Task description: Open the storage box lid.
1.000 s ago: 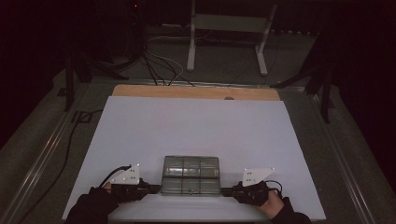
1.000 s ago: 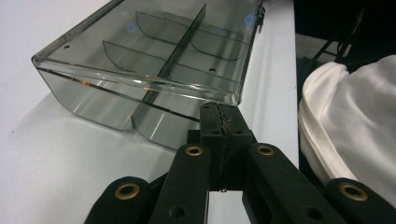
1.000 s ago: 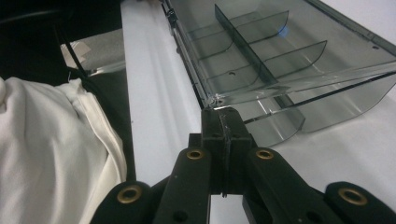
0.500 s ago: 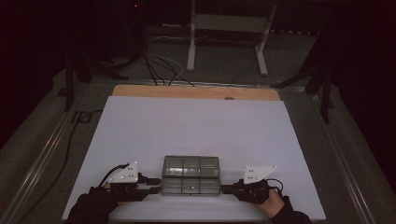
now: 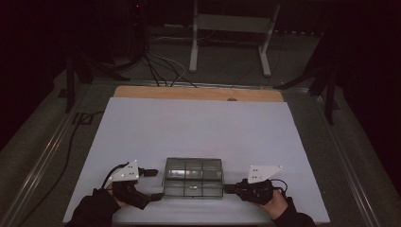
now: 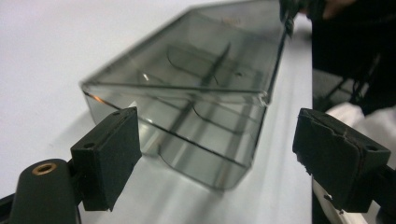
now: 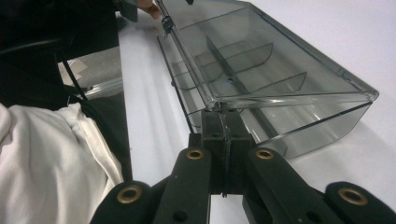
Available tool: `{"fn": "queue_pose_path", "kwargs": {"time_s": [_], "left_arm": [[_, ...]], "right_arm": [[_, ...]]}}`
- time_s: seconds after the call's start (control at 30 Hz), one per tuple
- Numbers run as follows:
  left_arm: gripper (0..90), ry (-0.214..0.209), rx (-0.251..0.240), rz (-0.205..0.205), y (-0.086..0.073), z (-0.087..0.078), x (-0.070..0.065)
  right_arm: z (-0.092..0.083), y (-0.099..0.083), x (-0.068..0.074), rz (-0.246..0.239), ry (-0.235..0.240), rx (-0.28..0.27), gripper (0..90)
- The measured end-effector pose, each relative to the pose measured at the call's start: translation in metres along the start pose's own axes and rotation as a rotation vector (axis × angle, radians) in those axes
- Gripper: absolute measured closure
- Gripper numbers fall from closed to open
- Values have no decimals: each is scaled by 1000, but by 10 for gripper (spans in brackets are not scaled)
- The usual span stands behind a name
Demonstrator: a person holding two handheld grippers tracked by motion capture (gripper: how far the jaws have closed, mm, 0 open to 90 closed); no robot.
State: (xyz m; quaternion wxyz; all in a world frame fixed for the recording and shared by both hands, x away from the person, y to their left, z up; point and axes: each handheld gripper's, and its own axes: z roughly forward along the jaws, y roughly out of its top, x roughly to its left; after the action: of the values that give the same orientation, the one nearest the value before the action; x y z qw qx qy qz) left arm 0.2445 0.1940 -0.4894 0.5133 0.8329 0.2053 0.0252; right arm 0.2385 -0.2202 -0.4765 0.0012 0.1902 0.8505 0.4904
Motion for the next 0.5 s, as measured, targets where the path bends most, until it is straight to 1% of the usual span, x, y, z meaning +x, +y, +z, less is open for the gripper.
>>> {"fn": "queue_pose_path", "kwargs": {"time_s": [0.03,0.1,0.17,0.2,0.23,0.3,0.37,0.4,0.43,0.47,0.5], "left_arm": [[138,6,-18,10,0,-1,0],[125,25,-35,43,1,-1,1],[126,40,-52,63,1,-1,3],[128,50,-55,85,2,0,4],[131,57,-64,98,1,0,5],[132,84,-70,109,3,1,7],[140,87,-69,103,5,2,8],[145,93,-69,109,6,2,7],[154,110,-67,107,8,3,6],[184,122,-69,118,9,4,6],[181,122,-69,120,10,4,5]], "right_arm": [[0,1,0,-1,-5,0,900],[-1,2,-1,-2,-7,-2,900],[-2,4,-1,1,-11,-10,900],[-2,5,-2,1,-14,-12,900],[-2,5,-2,2,-16,-14,900],[-3,7,-3,5,-22,-17,900],[-3,8,-4,0,-26,-23,900],[-4,9,-4,4,-28,-24,900],[-4,10,-5,2,-32,-26,900],[-4,10,-5,1,-32,-29,900],[-5,11,-5,6,-34,-33,900]]}}
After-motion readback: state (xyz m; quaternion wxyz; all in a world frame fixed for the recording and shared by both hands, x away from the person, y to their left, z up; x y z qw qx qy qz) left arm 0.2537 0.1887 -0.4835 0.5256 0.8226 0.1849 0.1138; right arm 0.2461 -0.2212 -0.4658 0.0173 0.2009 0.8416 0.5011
